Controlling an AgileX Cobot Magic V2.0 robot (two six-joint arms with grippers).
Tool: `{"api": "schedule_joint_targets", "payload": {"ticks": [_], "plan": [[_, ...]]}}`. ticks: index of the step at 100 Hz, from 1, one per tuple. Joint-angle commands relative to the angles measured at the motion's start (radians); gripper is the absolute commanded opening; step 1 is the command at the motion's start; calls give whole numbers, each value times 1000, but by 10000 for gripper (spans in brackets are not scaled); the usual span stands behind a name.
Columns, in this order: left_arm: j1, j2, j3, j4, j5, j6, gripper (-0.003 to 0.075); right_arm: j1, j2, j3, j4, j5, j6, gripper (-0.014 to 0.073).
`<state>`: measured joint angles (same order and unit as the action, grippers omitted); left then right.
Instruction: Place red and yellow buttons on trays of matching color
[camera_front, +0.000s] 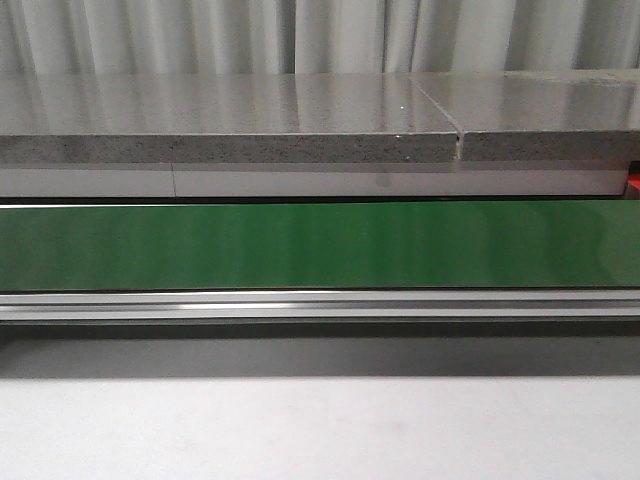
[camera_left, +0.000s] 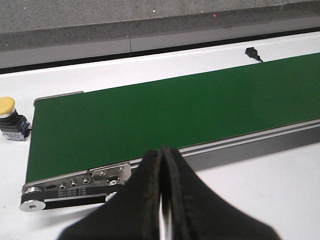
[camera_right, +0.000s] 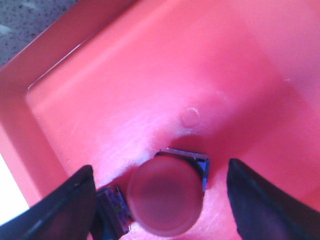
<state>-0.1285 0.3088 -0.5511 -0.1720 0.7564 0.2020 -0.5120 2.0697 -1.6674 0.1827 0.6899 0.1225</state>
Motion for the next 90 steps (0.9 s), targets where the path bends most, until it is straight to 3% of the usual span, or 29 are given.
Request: {"api": "schedule_joint_targets", "payload": {"ticks": [1, 39, 49, 73, 82, 90], "plan": [[-9, 8, -25, -19, -67, -4, -21, -5, -62, -32, 11, -39, -9, 561], [-9, 8, -25, -19, -67, -4, -21, 43, -197, -23, 8, 19, -70, 534], [-9, 8, -25, -19, -67, -4, -21, 86, -243, -23, -2, 54, -80, 418], [-9, 8, -25, -19, -67, -4, -21, 195, -365, -23, -3, 116, -123, 23], [-9, 8, -25, -19, -67, -4, -21, 229, -412, -23, -5, 139, -123, -60], [-9, 8, -25, -19, -67, -4, -21, 254, -449, -23, -5, 158, -123, -64]]}}
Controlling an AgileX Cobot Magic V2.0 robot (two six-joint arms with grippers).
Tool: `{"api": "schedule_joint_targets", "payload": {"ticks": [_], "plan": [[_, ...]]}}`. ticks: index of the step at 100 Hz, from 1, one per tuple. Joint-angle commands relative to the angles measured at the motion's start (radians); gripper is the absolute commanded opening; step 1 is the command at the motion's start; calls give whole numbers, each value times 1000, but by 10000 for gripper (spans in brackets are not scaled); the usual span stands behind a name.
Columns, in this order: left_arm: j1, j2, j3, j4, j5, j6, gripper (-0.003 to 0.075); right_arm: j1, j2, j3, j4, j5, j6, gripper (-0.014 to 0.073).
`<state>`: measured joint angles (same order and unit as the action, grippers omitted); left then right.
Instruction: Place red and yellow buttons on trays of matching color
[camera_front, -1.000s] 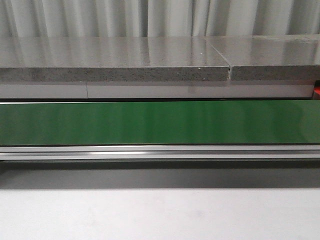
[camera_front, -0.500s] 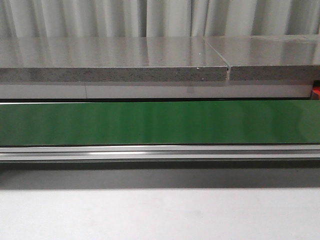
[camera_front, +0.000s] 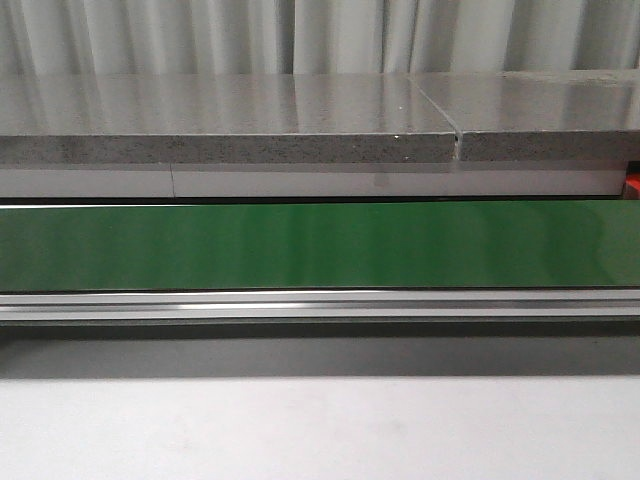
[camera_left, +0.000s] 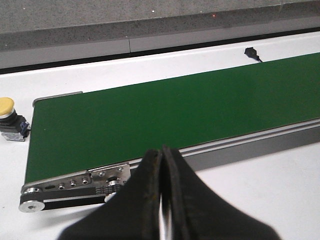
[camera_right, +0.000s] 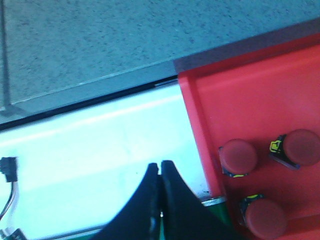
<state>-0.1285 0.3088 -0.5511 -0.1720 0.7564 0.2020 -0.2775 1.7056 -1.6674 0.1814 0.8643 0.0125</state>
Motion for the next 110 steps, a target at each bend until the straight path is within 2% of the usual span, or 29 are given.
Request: {"api": "schedule_joint_targets", "payload": {"ticks": [1, 26, 66, 110], "plan": [[-9, 8, -25, -19, -67, -4, -21, 24, -92, -23, -3, -13, -12, -65], [-9, 8, -25, -19, -67, -4, -21, 101, -220, 39, -3, 14, -55, -67], [-9, 8, -25, -19, -67, -4, -21, 196, -509, 402, -3, -186, -135, -67], [-9, 8, -25, -19, -67, -4, -21, 204, -852, 771, -3, -405, -140, -67]]}}
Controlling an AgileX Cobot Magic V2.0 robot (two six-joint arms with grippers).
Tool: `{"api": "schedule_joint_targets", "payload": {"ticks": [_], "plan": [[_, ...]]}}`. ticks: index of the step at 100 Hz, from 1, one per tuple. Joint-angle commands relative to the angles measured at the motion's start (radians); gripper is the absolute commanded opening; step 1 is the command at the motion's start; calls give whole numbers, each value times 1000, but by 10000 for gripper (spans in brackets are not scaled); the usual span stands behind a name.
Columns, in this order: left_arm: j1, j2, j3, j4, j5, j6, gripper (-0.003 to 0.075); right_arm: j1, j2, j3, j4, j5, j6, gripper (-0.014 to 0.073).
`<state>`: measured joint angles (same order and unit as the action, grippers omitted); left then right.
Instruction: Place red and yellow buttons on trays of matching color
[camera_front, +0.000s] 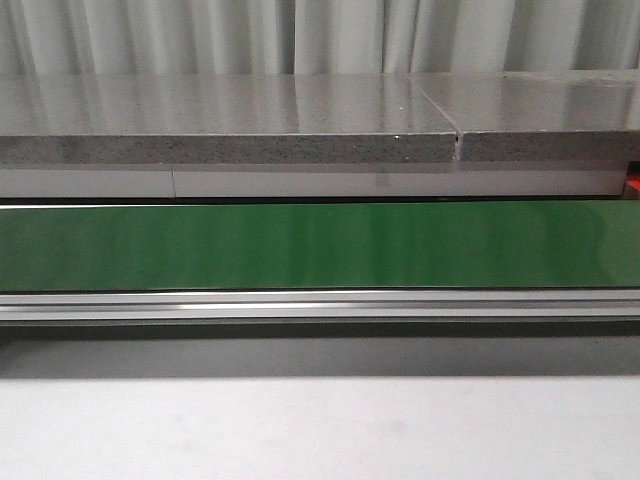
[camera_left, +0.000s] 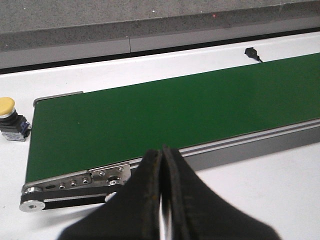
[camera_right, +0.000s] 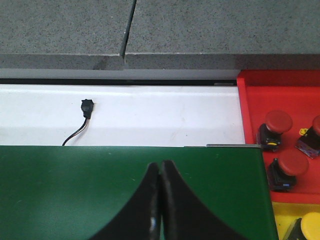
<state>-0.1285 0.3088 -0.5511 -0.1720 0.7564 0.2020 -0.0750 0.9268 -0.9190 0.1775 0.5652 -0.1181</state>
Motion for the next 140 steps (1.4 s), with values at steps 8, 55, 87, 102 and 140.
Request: {"api": "schedule_joint_targets", "payload": {"ticks": [8, 55, 87, 102, 140], "plan": [[-9, 8, -25, -19, -67, -4, -21, 2, -140, 85, 1, -135, -10, -67], [-9, 8, -23, -19, -68, -4, -21, 2, -499, 350, 1, -105, -10, -67], [-9, 25, -23, -12, -77, -4, -21, 2, -607, 368, 1, -25, -10, -67], [-9, 100, -23, 18, -125, -14, -21, 2, -605, 368, 2, -27, -10, -67], [-7, 458, -123, 23, -289, -90, -21, 2, -605, 368, 2, -27, -10, -67]]}}
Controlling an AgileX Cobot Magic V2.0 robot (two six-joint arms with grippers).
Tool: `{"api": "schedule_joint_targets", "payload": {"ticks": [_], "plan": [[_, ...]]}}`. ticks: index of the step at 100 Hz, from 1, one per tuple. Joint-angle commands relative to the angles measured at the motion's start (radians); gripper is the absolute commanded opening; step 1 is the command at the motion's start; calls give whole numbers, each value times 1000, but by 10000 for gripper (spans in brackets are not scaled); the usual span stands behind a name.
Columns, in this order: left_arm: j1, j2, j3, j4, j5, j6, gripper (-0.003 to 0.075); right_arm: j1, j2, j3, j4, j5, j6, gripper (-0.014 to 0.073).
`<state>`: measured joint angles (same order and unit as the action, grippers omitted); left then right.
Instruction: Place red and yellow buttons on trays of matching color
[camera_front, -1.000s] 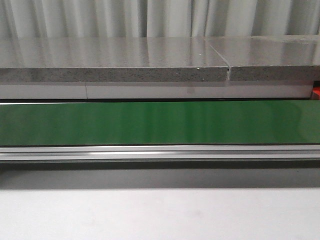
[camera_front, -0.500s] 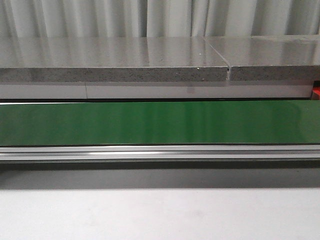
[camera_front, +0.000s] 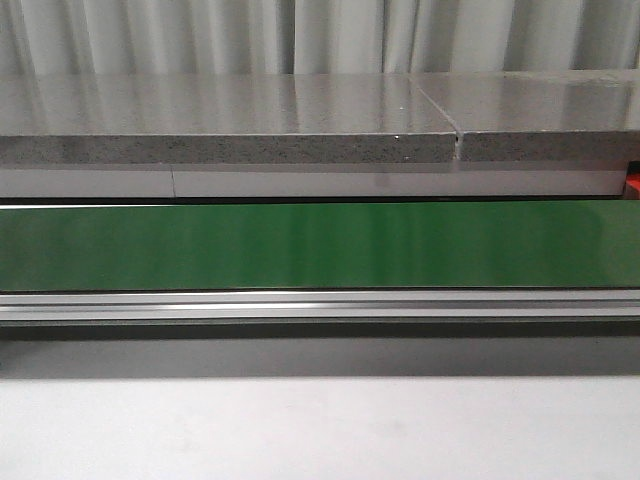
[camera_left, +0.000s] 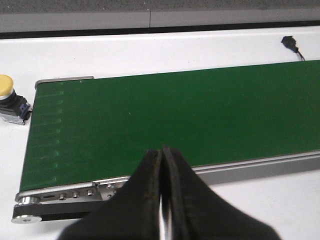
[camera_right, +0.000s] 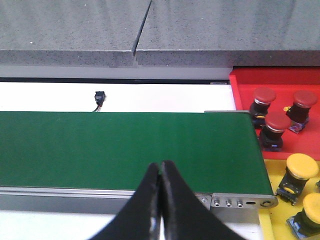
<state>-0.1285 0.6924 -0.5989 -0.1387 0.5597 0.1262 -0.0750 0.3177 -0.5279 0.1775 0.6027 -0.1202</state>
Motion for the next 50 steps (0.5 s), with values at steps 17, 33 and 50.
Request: {"api": "schedule_joint_targets", "payload": {"ticks": [17, 33, 50], "plan": [[-7, 237, -174, -12, -67, -16, -18, 2, 4, -23, 2, -64, -8, -67], [-7, 343, -255, -17, -75, -16, 97, 2, 4, -23, 2, -64, -8, -67], [41, 419, -323, -18, -80, -16, 357, 2, 4, -23, 2, -64, -8, -67]]}}
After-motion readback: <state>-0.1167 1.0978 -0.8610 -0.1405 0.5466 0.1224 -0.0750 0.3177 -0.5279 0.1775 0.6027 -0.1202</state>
